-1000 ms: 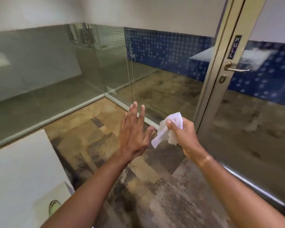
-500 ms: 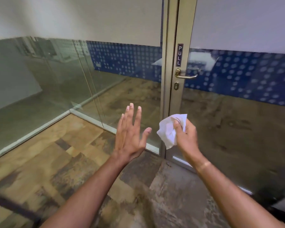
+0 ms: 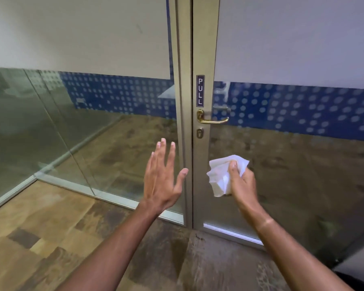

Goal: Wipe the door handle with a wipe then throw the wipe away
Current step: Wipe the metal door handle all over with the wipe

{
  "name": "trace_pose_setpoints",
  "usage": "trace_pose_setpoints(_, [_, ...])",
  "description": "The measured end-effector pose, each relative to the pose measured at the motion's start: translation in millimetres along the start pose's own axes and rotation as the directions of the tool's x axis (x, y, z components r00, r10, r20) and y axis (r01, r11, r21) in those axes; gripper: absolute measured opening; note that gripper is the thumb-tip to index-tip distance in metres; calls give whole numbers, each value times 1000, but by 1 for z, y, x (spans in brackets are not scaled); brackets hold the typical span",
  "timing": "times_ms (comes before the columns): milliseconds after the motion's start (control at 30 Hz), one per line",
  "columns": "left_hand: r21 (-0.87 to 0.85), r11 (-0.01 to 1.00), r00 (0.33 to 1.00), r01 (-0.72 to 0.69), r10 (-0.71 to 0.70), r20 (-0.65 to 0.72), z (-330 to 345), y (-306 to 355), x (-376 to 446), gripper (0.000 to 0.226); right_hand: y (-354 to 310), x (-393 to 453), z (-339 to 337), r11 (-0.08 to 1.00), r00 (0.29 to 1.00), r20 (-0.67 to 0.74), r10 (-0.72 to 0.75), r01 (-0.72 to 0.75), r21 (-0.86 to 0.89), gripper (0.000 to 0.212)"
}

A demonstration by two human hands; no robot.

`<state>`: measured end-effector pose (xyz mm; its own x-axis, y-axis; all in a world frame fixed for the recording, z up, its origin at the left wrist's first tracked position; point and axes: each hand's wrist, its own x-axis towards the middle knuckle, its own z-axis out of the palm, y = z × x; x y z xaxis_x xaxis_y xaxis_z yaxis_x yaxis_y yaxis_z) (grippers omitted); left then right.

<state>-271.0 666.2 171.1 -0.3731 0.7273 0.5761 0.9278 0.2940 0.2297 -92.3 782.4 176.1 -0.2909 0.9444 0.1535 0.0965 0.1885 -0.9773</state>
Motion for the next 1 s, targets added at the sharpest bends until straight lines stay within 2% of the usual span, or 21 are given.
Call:
trace_pose_setpoints(300, [-55, 994, 995, -100, 100, 10, 61, -57, 103, 76, -22, 79, 45, 998, 997, -64, -49, 46, -37, 32])
trace_pose_setpoints(433, [-88, 987, 991, -137, 137, 2, 95, -69, 140, 77, -29, 122, 51, 991, 992, -99, -80, 68, -115, 21])
trace_pose_setpoints(533, [-100, 981, 986, -167, 167, -10, 119, -72, 173, 77, -38, 159, 54, 969, 980, -115, -163, 137, -204, 16])
trace_pose_setpoints(600, [-89, 978, 982, -191, 189, -30, 131, -73, 191, 78, -44, 176, 56, 941, 963, -86, -257, 229, -251, 17])
trace_pose_setpoints(667, [-73, 981, 983, -180, 177, -42, 142, -76, 209, 79, -47, 197, 61, 894, 942, -53, -331, 296, -336, 6])
trace_pose_setpoints(733, [-44, 984, 983, -173, 170, -64, 152, -78, 229, 78, -45, 221, 69, 829, 931, 22, -363, 334, -448, 15])
trace_pose_setpoints(833, [-27, 985, 981, -173, 170, -88, 166, -81, 258, 76, -39, 252, 85, 703, 920, 186, -345, 385, -598, 20])
trace_pose_setpoints(933, [-15, 979, 972, -204, 201, -117, 181, -87, 277, 76, -32, 274, 105, 614, 906, 293, -304, 422, -667, 15])
trace_pose_setpoints(1000, [-20, 974, 963, -227, 222, -154, 191, -91, 286, 74, -28, 284, 117, 550, 914, 318, -251, 405, -730, 18])
